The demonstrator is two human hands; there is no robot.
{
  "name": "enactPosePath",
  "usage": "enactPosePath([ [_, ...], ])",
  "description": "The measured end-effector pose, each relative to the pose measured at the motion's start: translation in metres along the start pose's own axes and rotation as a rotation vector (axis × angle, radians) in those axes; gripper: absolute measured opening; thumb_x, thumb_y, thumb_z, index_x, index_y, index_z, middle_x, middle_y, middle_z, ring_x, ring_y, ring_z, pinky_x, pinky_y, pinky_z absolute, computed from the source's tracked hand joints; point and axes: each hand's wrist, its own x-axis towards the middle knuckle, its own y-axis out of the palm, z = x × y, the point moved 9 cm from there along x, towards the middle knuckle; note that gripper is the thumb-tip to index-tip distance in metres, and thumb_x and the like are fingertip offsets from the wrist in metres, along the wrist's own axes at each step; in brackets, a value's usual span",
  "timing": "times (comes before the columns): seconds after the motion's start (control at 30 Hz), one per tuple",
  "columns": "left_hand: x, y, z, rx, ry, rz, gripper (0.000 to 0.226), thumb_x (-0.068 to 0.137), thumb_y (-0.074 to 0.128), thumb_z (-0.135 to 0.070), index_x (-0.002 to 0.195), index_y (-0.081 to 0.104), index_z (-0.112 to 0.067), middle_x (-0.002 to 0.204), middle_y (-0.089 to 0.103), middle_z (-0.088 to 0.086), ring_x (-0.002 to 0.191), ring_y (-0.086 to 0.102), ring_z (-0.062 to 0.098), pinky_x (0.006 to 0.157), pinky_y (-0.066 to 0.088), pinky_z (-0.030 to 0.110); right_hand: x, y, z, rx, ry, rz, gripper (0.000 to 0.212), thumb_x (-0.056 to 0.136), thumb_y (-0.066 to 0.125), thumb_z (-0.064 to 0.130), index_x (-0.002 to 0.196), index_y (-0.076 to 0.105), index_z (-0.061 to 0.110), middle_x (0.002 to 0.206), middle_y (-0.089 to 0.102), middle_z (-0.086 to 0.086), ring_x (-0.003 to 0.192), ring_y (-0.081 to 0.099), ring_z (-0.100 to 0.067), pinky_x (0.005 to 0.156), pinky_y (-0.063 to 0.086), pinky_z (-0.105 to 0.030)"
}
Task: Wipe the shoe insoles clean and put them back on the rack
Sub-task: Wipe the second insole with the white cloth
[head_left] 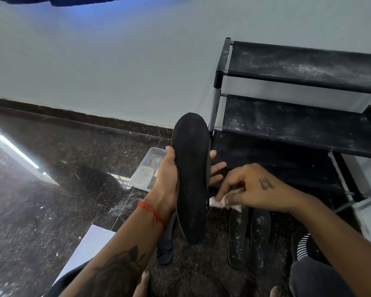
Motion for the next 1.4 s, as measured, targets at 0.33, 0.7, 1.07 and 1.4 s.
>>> enactPosePath([
  [0.33, -0.004, 0.003, 0.001, 0.088, 0.028, -0.003, 0.083, 0.094, 0.012, -0.065, 0.115, 0.060, 0.000, 0.101, 0.069, 0.018, 0.078, 0.071, 0.026, 0.066, 0.057, 0.031, -0.006, -0.003, 0.029, -0.357, -0.127, -0.424, 0.013, 0.080, 0.063, 0.008, 0.085, 0.072, 0.016, 0.086, 0.064, 0.006, 0.080, 0.053, -0.002, 0.071, 0.035, -0.007],
  [0.7, -0.010, 0.010, -0.001, 0.074, 0.022, 0.042, 0.081, 0.094, 0.015, -0.065, 0.116, 0.061, -0.001, 0.097, 0.071, 0.017, 0.074, 0.071, 0.028, 0.056, 0.058, 0.037, -0.037, -0.026, 0.022, -0.003, 0.056, -0.600, 0.017, 0.083, 0.063, 0.007, 0.087, 0.069, 0.023, 0.085, 0.065, 0.023, 0.078, 0.057, 0.012, 0.065, 0.038, -0.002],
  [1.07, 0.004, 0.003, 0.003, 0.122, 0.035, 0.027, 0.083, 0.093, 0.012, -0.066, 0.118, 0.059, -0.003, 0.101, 0.069, 0.015, 0.084, 0.070, 0.025, 0.079, 0.054, 0.034, -0.008, -0.013, 0.013, -0.290, -0.028, -0.553, 0.012, 0.084, 0.063, 0.007, 0.091, 0.071, 0.012, 0.092, 0.065, 0.000, 0.082, 0.059, -0.009, 0.072, 0.032, -0.004],
  [1.4, 0.000, 0.009, 0.010, 0.048, 0.005, 0.025, 0.085, 0.093, 0.014, -0.067, 0.115, 0.058, 0.003, 0.110, 0.065, 0.018, 0.104, 0.063, 0.038, 0.085, 0.051, 0.049, -0.006, 0.010, 0.006, -0.008, -0.037, -0.177, 0.009, 0.079, 0.069, 0.011, 0.083, 0.075, 0.018, 0.083, 0.068, 0.017, 0.084, 0.061, 0.004, 0.076, 0.046, -0.010],
])
